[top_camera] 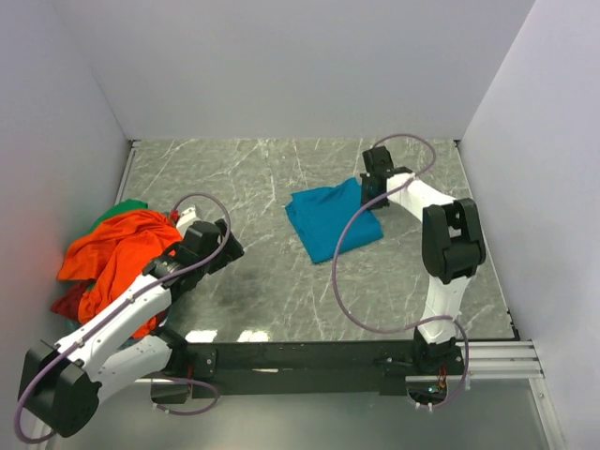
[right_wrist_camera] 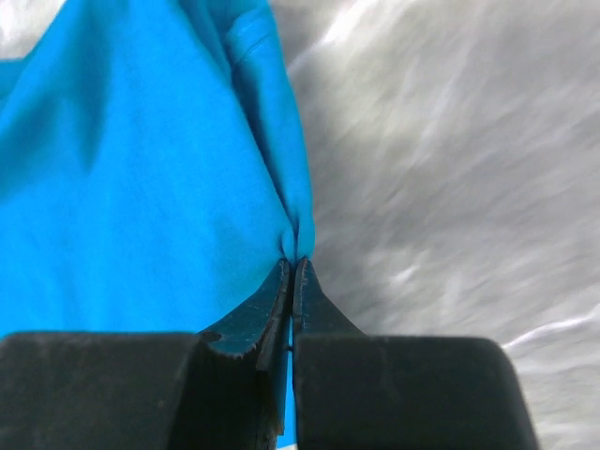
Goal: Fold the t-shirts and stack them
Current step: Neatly place the folded tshirt to the corner
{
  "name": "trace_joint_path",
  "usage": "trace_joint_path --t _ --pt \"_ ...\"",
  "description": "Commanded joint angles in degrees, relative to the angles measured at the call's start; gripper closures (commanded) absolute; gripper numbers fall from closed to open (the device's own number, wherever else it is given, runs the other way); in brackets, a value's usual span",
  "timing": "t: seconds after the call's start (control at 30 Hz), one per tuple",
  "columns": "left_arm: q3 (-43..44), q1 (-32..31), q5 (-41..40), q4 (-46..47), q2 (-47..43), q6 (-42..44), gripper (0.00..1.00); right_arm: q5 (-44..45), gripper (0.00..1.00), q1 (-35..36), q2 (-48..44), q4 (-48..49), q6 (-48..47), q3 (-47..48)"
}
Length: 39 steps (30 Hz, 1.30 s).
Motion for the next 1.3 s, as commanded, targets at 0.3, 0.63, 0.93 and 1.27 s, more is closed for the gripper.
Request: trace_joint_path --t 0.3,0.63,0.93,1.27 --pt "4.42 7.2 7.27 6.62 5.84 5.83 0.0 16.87 1.0 -7.48 13.26 -6.03 -16.05 25.07" --pt "6.08 10.46 7.71 5.12 7.26 5.31 0.0 20.83 1.0 -13.9 22.14 -9.2 -22.47 40.03" --pt "7.49 11.26 7.1 3.8 7.26 3.46 0.01 16.35 1.0 -22.43 26.18 -11.57 -10.98 46.36" --pt "6.44 11.34 6.92 2.84 5.59 1.18 0.0 11.51 1.0 -28.24 31.1 -11.83 -8.06 54.51"
